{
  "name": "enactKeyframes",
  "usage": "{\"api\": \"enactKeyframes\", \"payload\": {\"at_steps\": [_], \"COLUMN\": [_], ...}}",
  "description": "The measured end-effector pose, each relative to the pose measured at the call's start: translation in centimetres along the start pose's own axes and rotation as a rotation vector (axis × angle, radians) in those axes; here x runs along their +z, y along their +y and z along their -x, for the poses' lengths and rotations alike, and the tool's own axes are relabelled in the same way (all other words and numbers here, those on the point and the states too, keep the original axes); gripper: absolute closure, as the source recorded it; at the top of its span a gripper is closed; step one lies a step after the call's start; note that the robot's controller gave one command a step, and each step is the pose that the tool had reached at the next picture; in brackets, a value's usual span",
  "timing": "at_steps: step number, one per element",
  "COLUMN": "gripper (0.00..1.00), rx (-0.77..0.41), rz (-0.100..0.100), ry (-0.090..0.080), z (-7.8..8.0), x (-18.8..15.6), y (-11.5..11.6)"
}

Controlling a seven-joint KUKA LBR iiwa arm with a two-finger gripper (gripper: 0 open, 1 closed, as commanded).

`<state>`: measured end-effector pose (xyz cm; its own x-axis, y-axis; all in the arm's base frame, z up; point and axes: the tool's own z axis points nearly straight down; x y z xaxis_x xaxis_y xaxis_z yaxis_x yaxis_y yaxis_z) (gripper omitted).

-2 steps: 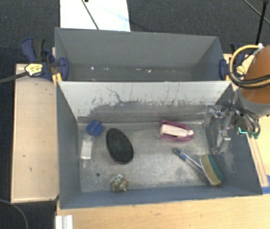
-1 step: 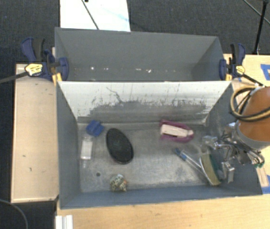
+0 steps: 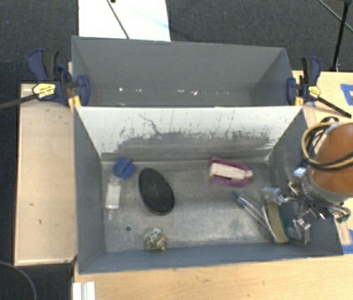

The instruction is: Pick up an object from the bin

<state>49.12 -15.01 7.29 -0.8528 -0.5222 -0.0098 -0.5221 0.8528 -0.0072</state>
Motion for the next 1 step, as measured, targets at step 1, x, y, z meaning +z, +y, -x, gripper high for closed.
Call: {"api": "enactKeyframes", "payload": {"at_steps": [1], "gripper": [1.0], "rx": [-0.004], "rz": [-0.007], "ry": [-0.011], "z": [0.38], "x": [-0.2], "y": [-0.1]}}
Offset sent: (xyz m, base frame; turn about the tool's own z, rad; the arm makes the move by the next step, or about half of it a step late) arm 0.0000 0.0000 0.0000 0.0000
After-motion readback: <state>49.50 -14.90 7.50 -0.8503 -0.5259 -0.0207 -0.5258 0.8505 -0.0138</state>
